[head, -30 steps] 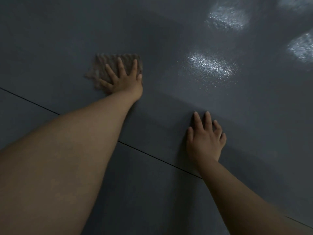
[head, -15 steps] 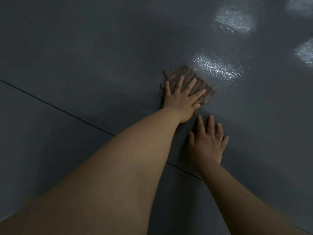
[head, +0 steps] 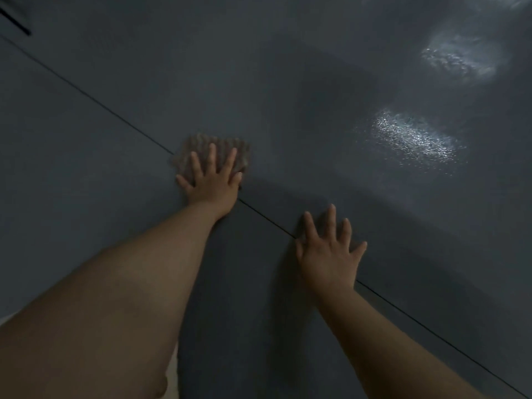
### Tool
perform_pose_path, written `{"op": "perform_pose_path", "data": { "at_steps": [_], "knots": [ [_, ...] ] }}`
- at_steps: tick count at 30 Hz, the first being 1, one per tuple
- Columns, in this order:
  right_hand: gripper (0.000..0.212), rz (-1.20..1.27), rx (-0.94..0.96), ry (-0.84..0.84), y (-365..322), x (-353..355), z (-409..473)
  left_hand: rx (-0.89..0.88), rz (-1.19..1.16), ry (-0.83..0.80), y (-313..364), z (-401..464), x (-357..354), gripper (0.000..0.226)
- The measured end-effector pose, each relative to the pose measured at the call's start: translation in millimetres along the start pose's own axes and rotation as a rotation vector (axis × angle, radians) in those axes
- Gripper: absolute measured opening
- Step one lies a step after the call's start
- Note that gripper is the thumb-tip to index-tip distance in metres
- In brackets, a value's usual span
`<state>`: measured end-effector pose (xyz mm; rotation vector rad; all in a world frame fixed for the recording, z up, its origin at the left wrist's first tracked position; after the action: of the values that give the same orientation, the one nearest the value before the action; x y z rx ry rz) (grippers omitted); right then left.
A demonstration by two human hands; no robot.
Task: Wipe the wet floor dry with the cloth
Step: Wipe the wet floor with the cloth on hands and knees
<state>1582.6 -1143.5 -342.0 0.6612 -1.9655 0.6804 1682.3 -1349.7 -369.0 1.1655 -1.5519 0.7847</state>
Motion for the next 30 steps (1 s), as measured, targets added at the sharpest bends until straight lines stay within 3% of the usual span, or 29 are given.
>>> {"op": "perform_pose_path", "data": {
  "at_steps": [4, 7, 10, 15, 17, 22, 30],
  "knots": [
    [0.056, 0.011, -0.025, -0.027, 6.4, -6.5, -7.8, 0.358, -0.097, 0.012, -60.3, -21.3, -1.0, 0.053],
    [0.055, 0.019, -0.004, -0.008, 12.7, -5.4, -7.2, 0.460, -0.125, 0.006, -63.1, -36.0, -4.1, 0.053],
    [0.054, 0.055, -0.013, -0.005, 11.4, -5.4, -7.0, 0.350, -0.109, 0.009, -36.4, -53.7, -8.9, 0.053],
    [0.056, 0.034, -0.030, 0.001, 10.6, -6.4, -8.0, -0.263, 0.014, -0.085, 37.6, -115.8, -29.9, 0.055],
    [0.056, 0.027, -0.023, 0.006, 11.2, -7.5, -7.2, -0.403, 0.051, -0.134, 52.4, -127.1, -35.9, 0.055],
    [0.054, 0.040, -0.042, 0.029, 11.2, -8.9, -4.7, -0.463, 0.051, -0.114, 40.1, -106.0, -35.5, 0.062],
    [0.055, 0.019, -0.048, 0.064, 11.3, -12.1, -5.0, -0.302, 0.010, -0.035, 24.9, -74.8, -26.0, 0.060]
  ]
}}
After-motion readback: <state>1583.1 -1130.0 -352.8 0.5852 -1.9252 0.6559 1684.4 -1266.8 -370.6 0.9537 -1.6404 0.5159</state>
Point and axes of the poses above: each hand's wrist, its own z-axis towards the middle knuckle, its own x-axis out of the back of the hand, y = z × x, the point moved 3 cm from there along z, towards the middle knuckle, and after that the axes turned 12 degrees about y, right-handed, at the moved point
